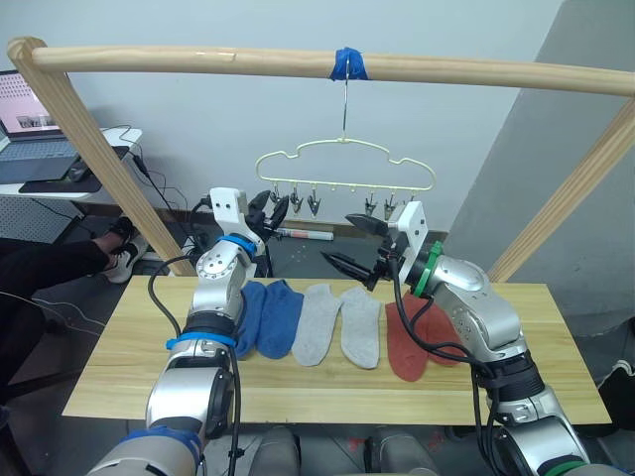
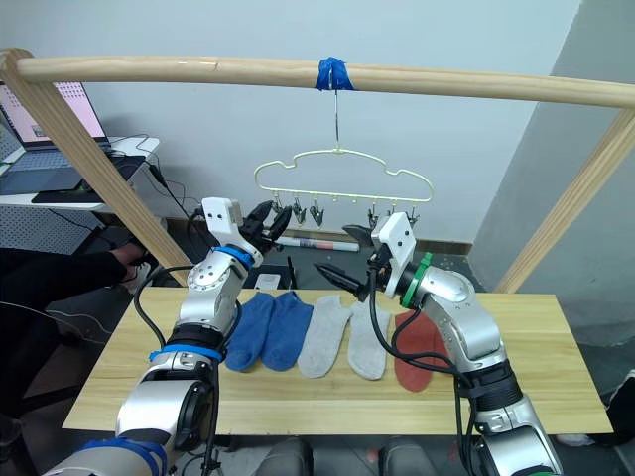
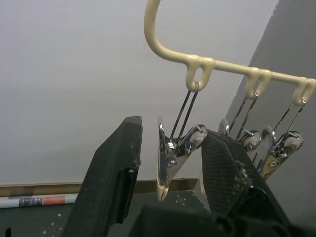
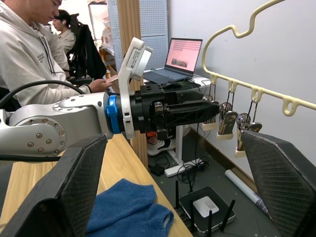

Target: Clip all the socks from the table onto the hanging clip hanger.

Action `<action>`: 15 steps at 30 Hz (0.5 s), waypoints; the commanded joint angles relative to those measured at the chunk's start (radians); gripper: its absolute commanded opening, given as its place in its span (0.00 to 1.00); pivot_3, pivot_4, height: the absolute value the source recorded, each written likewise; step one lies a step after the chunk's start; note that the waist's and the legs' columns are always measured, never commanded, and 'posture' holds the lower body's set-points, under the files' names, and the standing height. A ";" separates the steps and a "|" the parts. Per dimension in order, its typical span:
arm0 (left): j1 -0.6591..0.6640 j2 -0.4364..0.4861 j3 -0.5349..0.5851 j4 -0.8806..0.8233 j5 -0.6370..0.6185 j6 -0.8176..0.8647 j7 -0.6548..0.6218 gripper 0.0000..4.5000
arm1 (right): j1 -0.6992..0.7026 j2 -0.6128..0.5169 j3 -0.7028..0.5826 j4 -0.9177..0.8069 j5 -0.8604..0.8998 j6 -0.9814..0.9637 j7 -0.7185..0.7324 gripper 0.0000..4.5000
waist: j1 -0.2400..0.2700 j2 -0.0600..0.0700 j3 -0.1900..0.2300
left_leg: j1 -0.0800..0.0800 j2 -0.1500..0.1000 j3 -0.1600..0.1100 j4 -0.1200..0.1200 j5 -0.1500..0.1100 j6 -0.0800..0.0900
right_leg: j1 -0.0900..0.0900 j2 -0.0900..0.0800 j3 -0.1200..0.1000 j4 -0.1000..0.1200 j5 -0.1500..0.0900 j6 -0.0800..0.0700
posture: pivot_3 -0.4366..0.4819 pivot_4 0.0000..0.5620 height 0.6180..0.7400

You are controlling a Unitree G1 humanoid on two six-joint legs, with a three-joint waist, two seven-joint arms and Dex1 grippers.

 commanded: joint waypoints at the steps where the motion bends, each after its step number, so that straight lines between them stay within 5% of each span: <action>1: -0.031 0.007 0.011 0.000 0.004 -0.030 0.004 0.47 | -0.023 0.004 -0.028 -0.032 0.016 -0.013 -0.001 1.00 | 0.000 0.000 0.000 | 0.000 0.000 0.000 0.000 0.000 0.000 | 0.000 0.000 0.000 0.000 0.000 0.000 | 0.44 0.22 1.00; 7: -0.033 0.007 0.012 0.006 0.000 -0.045 -0.002 0.47 | -0.020 0.002 -0.029 -0.031 0.015 -0.015 0.001 1.00 | 0.000 0.000 0.000 | 0.000 0.000 0.000 0.000 0.000 0.000 | 0.000 0.000 0.000 0.000 0.000 0.000 | 0.44 0.22 1.00; 15: -0.026 0.009 0.015 -0.010 -0.012 -0.047 -0.023 0.08 | -0.022 0.007 -0.031 -0.026 0.015 -0.017 -0.002 1.00 | 0.000 0.000 0.001 | 0.000 0.000 0.000 0.000 0.000 0.000 | -0.001 0.000 0.000 0.000 0.000 0.000 | 0.45 0.21 1.00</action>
